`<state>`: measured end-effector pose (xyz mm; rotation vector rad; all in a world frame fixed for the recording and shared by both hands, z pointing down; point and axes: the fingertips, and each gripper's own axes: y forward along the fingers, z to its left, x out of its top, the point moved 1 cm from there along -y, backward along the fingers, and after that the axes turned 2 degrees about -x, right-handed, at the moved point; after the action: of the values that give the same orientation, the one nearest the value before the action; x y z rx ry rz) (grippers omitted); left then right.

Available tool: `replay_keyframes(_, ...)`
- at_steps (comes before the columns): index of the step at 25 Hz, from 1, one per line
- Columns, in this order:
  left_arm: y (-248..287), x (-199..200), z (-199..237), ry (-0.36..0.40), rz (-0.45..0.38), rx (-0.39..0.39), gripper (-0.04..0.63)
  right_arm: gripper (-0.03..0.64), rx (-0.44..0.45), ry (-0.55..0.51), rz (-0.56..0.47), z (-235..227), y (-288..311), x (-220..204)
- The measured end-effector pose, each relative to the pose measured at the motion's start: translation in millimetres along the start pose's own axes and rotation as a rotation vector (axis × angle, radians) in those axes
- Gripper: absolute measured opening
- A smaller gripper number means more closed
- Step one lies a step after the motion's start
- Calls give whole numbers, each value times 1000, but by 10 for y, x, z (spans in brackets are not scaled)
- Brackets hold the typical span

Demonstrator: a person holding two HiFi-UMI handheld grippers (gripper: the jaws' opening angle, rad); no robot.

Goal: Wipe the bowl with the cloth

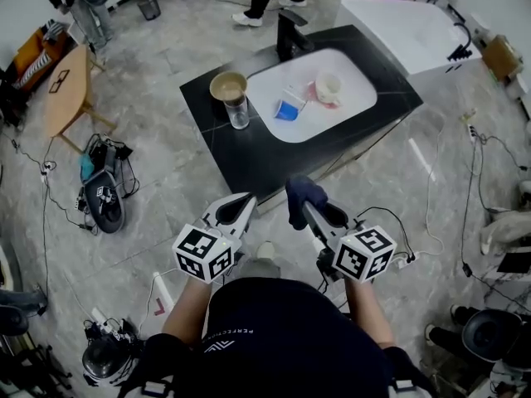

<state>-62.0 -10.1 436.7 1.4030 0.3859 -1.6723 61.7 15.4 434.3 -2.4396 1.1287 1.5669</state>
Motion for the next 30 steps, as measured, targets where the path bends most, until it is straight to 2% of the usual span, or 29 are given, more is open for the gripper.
replay_keyframes(10,141,137,410,-29,-8,-8,9,81,-29,16,4,-65,453,186)
replay_keyframes(19,299,170,527,-48,4,-12,9,82,-60,27,25,-203,581,277)
replay_keyframes(23,288,209,674,-62,-3,40,9,81,-49,30,19,-341,694,395)
replay_keyframes(30,335,401,1174,-78,-33,210,9,81,36,-6,33,-561,1092,753)
